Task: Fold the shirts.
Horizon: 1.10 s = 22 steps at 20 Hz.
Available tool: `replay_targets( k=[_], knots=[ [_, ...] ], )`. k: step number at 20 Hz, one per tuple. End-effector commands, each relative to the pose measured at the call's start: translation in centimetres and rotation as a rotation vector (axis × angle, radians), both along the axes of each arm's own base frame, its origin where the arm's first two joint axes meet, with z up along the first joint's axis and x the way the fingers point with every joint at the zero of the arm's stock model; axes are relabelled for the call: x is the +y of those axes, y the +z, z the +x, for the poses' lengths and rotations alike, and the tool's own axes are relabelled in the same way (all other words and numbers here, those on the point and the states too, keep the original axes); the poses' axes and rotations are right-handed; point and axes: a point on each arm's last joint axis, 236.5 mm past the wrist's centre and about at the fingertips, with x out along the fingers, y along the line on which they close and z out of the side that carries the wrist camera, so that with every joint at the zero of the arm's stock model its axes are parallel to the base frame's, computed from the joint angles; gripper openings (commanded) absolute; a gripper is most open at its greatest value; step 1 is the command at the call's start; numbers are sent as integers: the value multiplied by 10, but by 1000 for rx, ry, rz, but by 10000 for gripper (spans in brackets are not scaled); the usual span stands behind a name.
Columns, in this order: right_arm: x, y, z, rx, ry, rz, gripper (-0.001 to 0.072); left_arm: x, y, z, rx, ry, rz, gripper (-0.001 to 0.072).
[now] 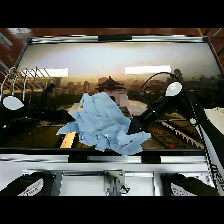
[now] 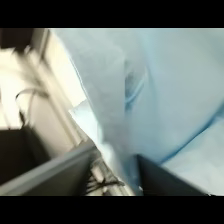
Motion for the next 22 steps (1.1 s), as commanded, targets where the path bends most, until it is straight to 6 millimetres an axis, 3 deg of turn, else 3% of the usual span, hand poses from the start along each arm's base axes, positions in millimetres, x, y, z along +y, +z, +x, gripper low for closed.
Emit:
replay_targets(
  k=[1, 2, 3, 6, 10, 12, 14, 16, 19, 22],
  knots=[
    [-7, -21, 43, -80, -166, -64, 505, 6, 13, 53, -116, 185, -73, 159],
    [-6, -24, 48, -85, -177, -65, 505, 2, 6, 55, -108, 184, -69, 315],
    [-7, -26, 52, -99, -184, -69, 505, 1, -1, 56, -90, 182, -66, 415],
    [-19, -21, 66, -124, -221, -70, 505, 13, -9, 62, -69, 212, -61, 556],
    [-64, -4, 89, -174, -260, -179, 504, 40, 18, 71, -154, 149, -33, 556],
    [-91, -9, 92, -208, -248, -322, 504, 49, 9, 63, -139, 105, 36, 555],
    [-103, -19, 90, -213, -232, -430, 504, 50, -7, 55, -120, 47, 113, 555],
    [-99, -26, 87, -212, -215, -474, 505, 39, -19, 57, -122, 11, 142, 555],
    [-83, -31, 81, -202, -180, -474, 505, 21, -33, 76, -164, 17, 160, 548],
    [-80, -32, 79, -194, -180, -478, 505, 4, -64, 75, -114, -20, 170, 536]
  ],
)
